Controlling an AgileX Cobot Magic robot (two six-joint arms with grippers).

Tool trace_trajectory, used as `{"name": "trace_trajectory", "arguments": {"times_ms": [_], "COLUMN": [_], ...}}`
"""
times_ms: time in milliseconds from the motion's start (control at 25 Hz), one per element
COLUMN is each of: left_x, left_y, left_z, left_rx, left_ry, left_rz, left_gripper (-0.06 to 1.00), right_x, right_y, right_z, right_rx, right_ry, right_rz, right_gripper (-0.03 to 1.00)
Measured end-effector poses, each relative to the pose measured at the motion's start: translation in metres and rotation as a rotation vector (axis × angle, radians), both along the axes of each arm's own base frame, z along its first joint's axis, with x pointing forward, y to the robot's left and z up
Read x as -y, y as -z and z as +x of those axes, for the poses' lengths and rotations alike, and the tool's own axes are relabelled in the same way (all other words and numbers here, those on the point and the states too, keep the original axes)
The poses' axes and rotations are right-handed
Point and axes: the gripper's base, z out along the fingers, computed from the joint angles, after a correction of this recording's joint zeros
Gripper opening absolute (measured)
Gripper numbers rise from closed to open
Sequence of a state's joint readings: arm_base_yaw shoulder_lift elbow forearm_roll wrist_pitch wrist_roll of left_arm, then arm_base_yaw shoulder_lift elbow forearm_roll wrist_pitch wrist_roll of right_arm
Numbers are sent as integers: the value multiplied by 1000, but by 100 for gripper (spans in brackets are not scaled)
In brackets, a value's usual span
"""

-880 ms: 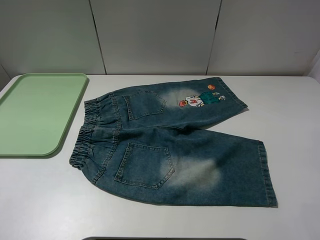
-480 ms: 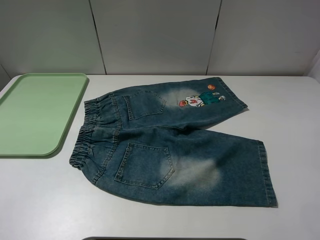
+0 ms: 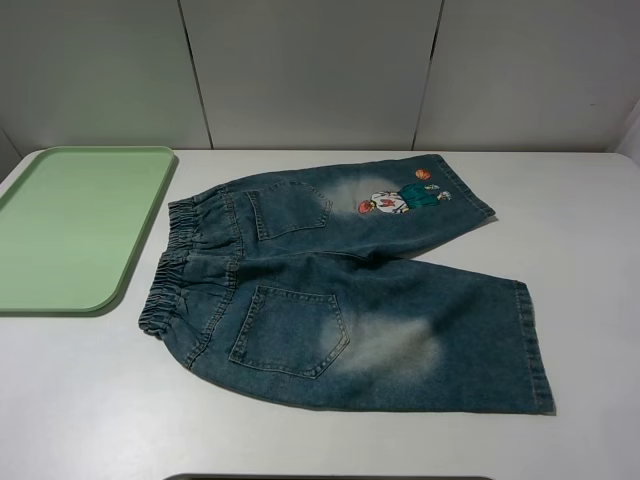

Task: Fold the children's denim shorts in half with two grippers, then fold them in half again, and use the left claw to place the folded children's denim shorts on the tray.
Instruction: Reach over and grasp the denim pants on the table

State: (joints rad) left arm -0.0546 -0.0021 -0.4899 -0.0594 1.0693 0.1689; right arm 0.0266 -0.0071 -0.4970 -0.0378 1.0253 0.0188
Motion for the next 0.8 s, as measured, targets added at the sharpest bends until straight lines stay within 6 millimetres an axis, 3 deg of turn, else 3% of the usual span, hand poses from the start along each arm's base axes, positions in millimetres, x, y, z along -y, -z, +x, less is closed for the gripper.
{"name": "trace_trajectory", "arguments": {"times_ms": [800], "left_x": [0], "left_y": [0], "left_z": [0], "left_rx": [0], "left_ry": [3], "left_rz": [-5], "left_gripper": [99], "right_x": [-3], "right_y": [0], "right_z": [0], "right_rx": [-1], "right_ry": [-23], "right_rz": [39], "right_gripper": [70]}}
